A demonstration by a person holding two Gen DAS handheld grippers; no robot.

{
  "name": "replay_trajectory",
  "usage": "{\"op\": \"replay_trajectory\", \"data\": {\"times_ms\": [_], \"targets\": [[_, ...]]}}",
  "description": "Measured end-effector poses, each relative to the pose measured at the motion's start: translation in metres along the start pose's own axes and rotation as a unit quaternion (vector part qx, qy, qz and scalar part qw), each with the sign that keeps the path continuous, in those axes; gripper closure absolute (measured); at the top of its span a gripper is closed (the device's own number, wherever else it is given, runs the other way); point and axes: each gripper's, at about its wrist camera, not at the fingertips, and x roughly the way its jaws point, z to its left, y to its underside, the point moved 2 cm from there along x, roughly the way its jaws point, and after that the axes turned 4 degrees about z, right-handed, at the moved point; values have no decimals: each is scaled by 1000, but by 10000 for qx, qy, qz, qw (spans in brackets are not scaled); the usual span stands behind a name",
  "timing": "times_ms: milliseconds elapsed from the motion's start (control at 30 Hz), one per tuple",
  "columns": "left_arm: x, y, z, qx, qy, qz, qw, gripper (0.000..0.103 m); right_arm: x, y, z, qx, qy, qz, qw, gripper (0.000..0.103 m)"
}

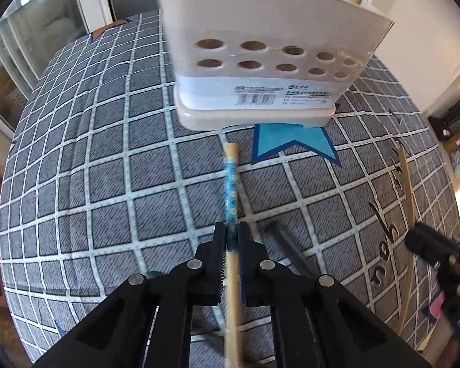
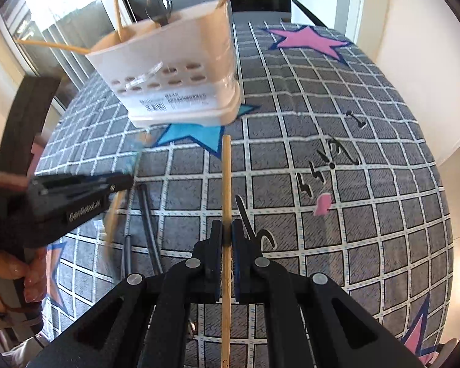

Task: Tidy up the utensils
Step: 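Grasp the blue-patterned chopstick with the left tool while the right tool grasps a wooden chopstick, then lift both chopsticks upright and carry them over the white holder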

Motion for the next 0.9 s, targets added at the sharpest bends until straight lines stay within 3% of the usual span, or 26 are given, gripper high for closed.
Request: {"op": "replay_trajectory", "data": {"times_ms": [233, 433, 700, 900], "targets": [[-35, 30, 33, -134, 391, -685, 9968, 64, -24, -9, 10, -75, -115, -477, 9988, 97], [-71, 32, 49, -190, 514, -1225, 9910, 64, -50, -18, 18, -82, -278, -857, 9959, 97], [-130, 29, 43, -122, 700, -2052, 9761, 64, -80, -32, 24, -26, -440, -1284, 9907, 97], [-165, 14, 35, -47, 901, -2453, 9652, 64, -97, -44, 26, -6, -569, -1482, 9873, 97]]}}
